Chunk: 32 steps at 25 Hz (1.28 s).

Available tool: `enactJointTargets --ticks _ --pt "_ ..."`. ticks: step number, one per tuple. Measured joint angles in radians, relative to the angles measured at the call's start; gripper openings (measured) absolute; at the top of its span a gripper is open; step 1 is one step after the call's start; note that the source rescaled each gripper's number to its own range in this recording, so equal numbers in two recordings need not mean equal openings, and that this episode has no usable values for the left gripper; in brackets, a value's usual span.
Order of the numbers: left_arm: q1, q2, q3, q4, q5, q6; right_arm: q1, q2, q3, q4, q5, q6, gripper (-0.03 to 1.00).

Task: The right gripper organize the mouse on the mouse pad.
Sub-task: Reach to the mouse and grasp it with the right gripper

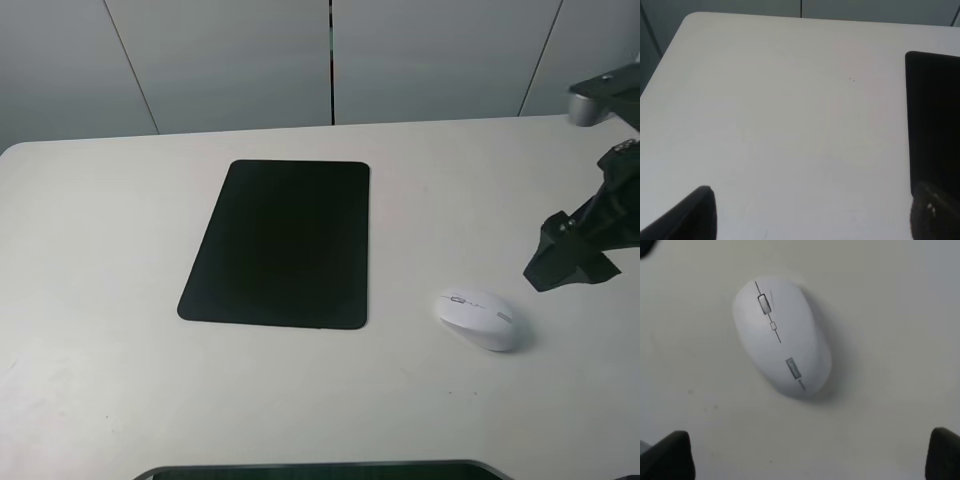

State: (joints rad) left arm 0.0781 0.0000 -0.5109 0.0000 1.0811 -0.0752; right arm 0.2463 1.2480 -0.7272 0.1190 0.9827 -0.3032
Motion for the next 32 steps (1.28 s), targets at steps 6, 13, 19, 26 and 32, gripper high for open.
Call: enactJointTargets --ticks 6,13,19,26,32 --pt "0.000 0.000 0.000 0.000 0.000 0.000 0.085 0.109 -0.002 -0.002 -0.079 -0.032 1.00" --pt "0.000 0.000 0.000 0.000 0.000 0.000 0.162 0.230 -0.022 -0.002 -0.109 -0.041 1.00" --pt "0.000 0.000 0.000 0.000 0.000 0.000 0.171 0.307 -0.065 -0.025 -0.126 -0.047 1.00" --pt "0.000 0.000 0.000 0.000 0.000 0.000 0.171 0.319 -0.066 -0.028 -0.151 -0.053 1.00" --pt "0.000 0.000 0.000 0.000 0.000 0.000 0.187 0.396 -0.066 -0.030 -0.170 -0.053 1.00"
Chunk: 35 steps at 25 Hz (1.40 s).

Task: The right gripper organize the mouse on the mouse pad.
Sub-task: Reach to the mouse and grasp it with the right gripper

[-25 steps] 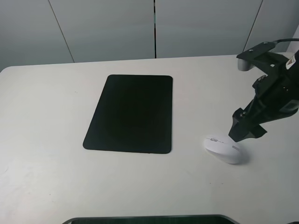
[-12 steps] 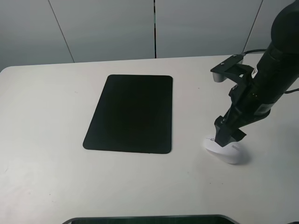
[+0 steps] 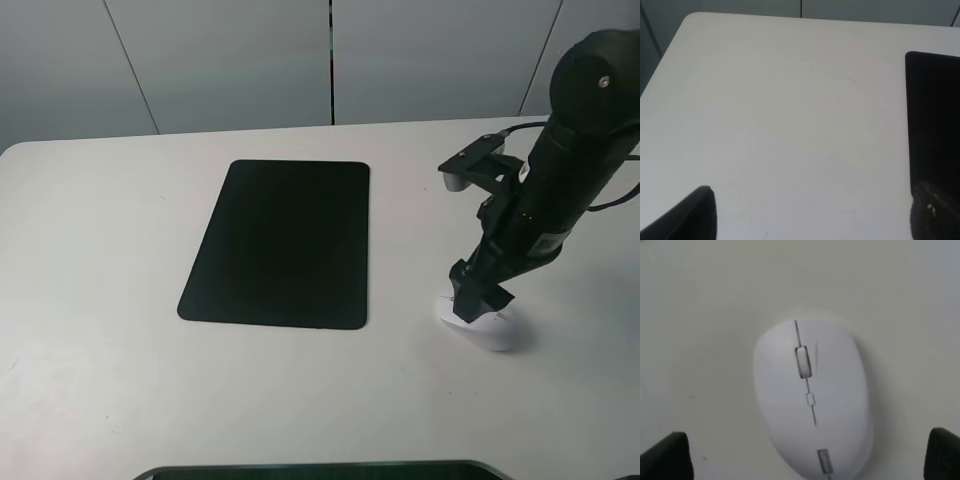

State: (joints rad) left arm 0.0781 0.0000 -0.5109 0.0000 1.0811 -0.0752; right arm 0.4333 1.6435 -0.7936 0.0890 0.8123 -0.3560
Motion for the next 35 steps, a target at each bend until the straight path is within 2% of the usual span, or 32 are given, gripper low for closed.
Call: enactJointTargets --ticks 15,23,35 --pt "0.000 0.000 0.000 0.000 0.000 0.000 0.014 0.102 0.007 -0.071 -0.086 0.015 1.00" --pt "0.000 0.000 0.000 0.000 0.000 0.000 0.014 0.112 0.008 -0.100 -0.098 0.036 1.00" --pt "0.000 0.000 0.000 0.000 0.000 0.000 0.014 0.112 0.070 -0.109 -0.158 0.044 1.00"
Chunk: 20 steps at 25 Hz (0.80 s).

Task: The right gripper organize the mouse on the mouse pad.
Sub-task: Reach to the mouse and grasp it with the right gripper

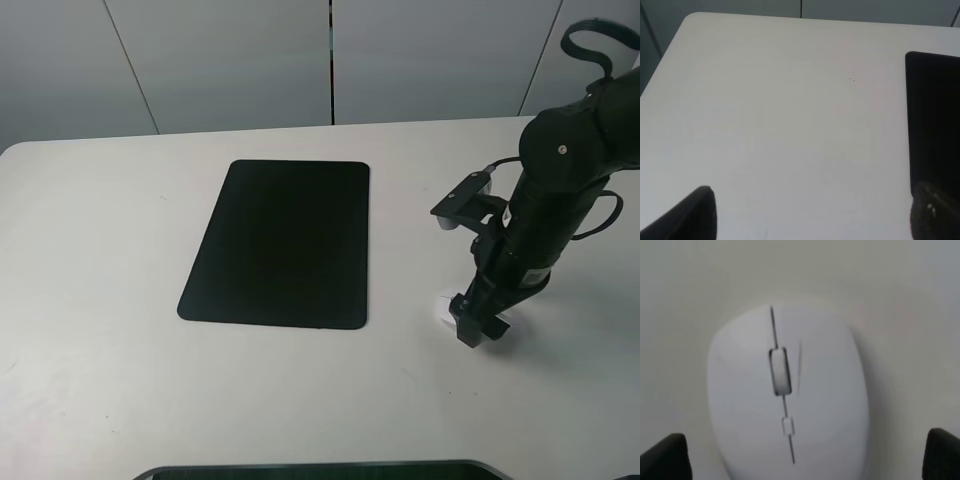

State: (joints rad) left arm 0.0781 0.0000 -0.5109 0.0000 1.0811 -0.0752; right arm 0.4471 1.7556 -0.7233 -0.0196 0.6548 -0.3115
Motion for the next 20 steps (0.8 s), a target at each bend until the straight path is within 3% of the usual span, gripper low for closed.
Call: enactJointTargets --ticks 20 --pt "0.000 0.000 0.000 0.000 0.000 0.006 0.000 0.048 0.016 -0.013 -0.071 0.015 1.00"
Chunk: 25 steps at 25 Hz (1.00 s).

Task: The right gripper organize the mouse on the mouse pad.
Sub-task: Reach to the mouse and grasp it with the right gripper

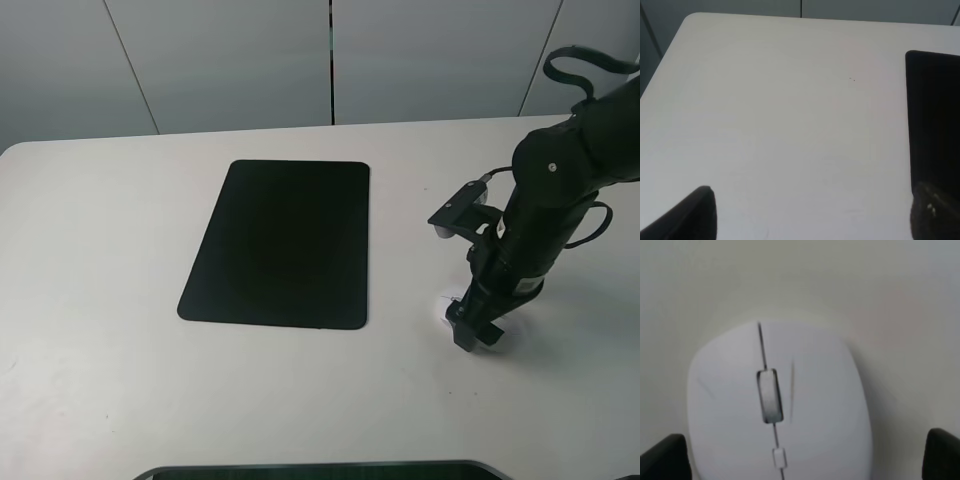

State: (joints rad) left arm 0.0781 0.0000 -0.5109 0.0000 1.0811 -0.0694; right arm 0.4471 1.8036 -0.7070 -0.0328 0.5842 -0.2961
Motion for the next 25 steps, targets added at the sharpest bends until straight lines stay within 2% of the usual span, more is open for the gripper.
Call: enactJointTargets --ticks 6,7,8,10,12,13,25 --pt "0.000 0.000 0.000 0.000 0.000 0.001 0.000 0.000 0.000 0.000 -0.004 0.000 1.00" --pt "0.000 0.000 0.000 0.000 0.000 0.001 0.000 0.000 0.000 0.000 -0.004 0.000 0.95" --pt "0.000 0.000 0.000 0.000 0.000 0.001 0.000 0.000 0.000 0.000 -0.004 0.000 0.84" --pt "0.000 0.000 0.000 0.000 0.000 0.001 0.000 0.000 0.000 0.000 -0.004 0.000 0.53" --pt "0.000 0.000 0.000 0.000 0.000 0.001 0.000 0.000 0.000 0.000 -0.004 0.000 0.03" --pt "0.000 0.000 0.000 0.000 0.000 0.001 0.000 0.000 0.000 0.000 -0.004 0.000 0.00" --pt "0.000 0.000 0.000 0.000 0.000 0.001 0.000 0.000 0.000 0.000 -0.004 -0.006 0.00"
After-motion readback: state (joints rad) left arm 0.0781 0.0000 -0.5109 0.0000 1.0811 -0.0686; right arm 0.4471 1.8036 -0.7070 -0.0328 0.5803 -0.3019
